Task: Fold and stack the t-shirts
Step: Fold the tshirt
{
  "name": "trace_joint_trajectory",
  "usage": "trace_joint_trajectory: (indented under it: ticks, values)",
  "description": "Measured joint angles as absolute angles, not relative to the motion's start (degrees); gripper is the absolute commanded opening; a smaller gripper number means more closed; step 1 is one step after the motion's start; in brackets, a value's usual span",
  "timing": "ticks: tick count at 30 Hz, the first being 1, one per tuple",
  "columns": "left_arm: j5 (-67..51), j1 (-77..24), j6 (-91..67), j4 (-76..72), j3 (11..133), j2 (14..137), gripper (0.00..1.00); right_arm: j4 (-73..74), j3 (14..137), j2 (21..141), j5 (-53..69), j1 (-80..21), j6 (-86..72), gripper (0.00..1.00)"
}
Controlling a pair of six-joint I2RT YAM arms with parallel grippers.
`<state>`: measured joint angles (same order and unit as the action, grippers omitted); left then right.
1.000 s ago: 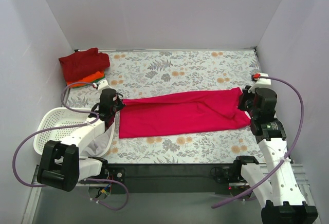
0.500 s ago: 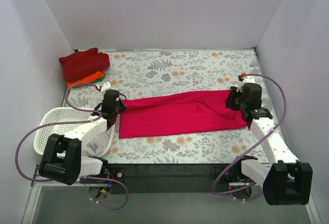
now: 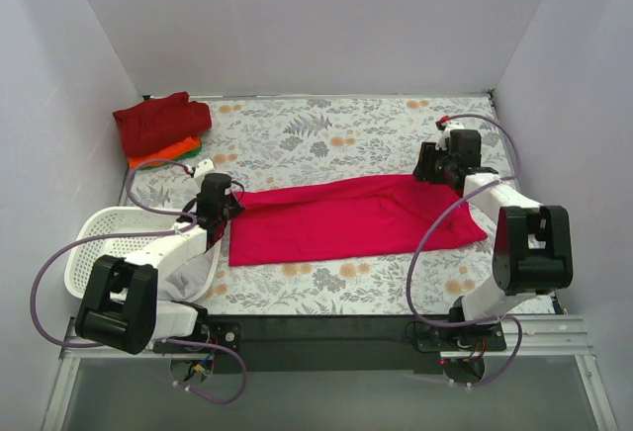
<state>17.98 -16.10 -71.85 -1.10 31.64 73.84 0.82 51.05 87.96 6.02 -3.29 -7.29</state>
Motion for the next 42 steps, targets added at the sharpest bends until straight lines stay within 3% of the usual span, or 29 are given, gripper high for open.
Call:
trace_joint_trajectory:
  ticks: [7, 24, 42]
  values:
    - [18.02, -16.1, -71.83, -1.04, 31.64, 74.91, 0.0, -2.07, 57.28, 97.08, 8.36, -3.29, -7.11, 0.47]
    - [18.09, -16.29, -71.85, -1.5, 32.03, 76.95, 0.0, -3.07, 57.43, 100.05, 10.92, -3.29, -7.33, 0.44]
    - [18.24, -16.32, -71.85, -1.5, 32.03, 76.93, 0.0, -1.34, 57.41, 101.62, 11.31, -3.29, -7.55, 0.32]
